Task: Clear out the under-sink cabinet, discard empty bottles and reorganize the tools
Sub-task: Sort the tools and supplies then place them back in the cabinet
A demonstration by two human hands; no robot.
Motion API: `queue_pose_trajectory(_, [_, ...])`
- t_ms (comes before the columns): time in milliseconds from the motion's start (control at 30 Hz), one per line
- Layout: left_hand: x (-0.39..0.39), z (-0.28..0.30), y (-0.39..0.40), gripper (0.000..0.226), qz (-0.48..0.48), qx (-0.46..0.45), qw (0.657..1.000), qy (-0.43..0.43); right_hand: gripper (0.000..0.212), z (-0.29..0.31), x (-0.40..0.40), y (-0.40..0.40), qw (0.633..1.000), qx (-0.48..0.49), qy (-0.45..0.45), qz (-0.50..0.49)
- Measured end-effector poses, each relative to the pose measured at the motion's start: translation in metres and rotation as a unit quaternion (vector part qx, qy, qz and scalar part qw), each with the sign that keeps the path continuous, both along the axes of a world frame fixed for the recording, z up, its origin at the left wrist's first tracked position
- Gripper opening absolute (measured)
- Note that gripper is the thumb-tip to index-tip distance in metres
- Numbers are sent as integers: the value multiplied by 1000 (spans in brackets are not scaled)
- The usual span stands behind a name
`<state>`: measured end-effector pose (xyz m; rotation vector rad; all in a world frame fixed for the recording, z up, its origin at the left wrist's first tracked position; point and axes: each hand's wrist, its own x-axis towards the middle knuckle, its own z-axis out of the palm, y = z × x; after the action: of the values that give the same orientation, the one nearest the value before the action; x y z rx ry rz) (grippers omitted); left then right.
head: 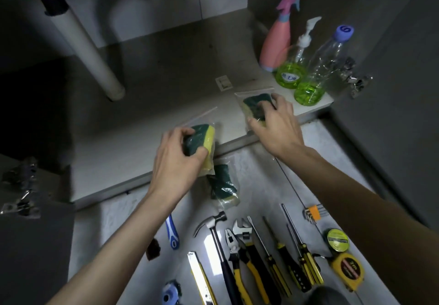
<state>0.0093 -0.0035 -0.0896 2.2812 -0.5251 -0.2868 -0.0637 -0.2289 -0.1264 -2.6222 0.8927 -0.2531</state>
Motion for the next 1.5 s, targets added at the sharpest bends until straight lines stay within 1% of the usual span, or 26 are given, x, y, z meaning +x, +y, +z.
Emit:
queue_pose_trajectory(67, [14,-1,-13,43,-6,9,999,-32,54,-10,-3,6,998,-29,22,51])
queue_pose_trajectory(133, [29,-3,-24,48,-10,11,999,-51,54,-18,-7,5,996,-36,39,65])
queue_pose_trajectory(267, [48,-9,-45,55,-35,16,997,-70,51,-21,-9,-22,998,-39,38,31])
queue_pose_trajectory(333, [53,-13,-53,61,-83,18,993,-78,54,-15,-10,-33,999,-22,25,8])
queue_pose_trajectory(400, [58,-16,-62,68,-135,26,987,-84,54,-13,-13,-36,999,-31,-17,-13])
queue_pose_trajectory(467, [64,-20,-71,73,-169,60,980,-81,52,-14,-16,-32,997,-33,-58,-44])
queue_pose_trajectory(500, [68,-23,-75,76,-179,88,977,-76,51,-16,-16,-29,996,-30,-58,-54])
queue_pose_trajectory(600, [74,-29,-85,84,-173,171,968,-56,63,-21,-9,-26,998,-22,18,-51])
queue_pose_trajectory(633, [76,-30,-87,83,-170,188,966,-57,65,-22,-5,-28,998,-29,31,-50])
queue_pose_trajectory(733, [81,-31,-93,72,-183,215,957,-72,57,-20,7,-40,997,-55,36,-43])
queue_pose_trajectory(800, [86,-30,-96,69,-192,223,953,-72,58,-18,12,-54,997,-46,40,-40])
queue_pose_trajectory(900, [94,-27,-99,63,-191,205,958,-68,63,-18,13,-70,998,-44,29,-29])
queue_pose_trajectory(1067, [110,0,-123,59,-193,106,971,-95,65,-27,5,-70,998,-55,22,-26])
queue_pose_trajectory(1133, [121,16,-144,66,-213,75,970,-92,65,-28,1,-67,997,-61,26,-33])
queue_pose_trajectory(1200, [130,24,-166,78,-236,72,964,-96,62,-29,-5,-64,996,-77,32,-36])
queue_pose_trajectory(1267, [131,23,-190,79,-253,69,962,-82,60,-30,-10,-62,995,-82,35,-37])
queue_pose_trajectory(1300, [131,20,-199,77,-271,48,960,-58,59,-30,-11,-60,996,-80,36,-35])
queue_pose_trajectory(1333, [130,15,-206,76,-296,38,953,-54,59,-31,-14,-58,996,-80,37,-31])
queue_pose_trajectory(1367, [129,9,-211,75,-315,41,945,-72,59,-33,-17,-57,996,-81,36,-29])
queue_pose_trajectory(1400, [126,4,-215,74,-313,68,940,-118,59,-33,-20,-57,996,-79,33,-26])
queue_pose_trajectory(1467, [127,-12,-215,64,-253,71,943,-203,60,-31,-21,-54,997,-73,29,-17])
queue_pose_trajectory(1500, [131,-27,-227,57,-217,38,955,-200,59,-37,-17,-66,996,-75,39,-17])
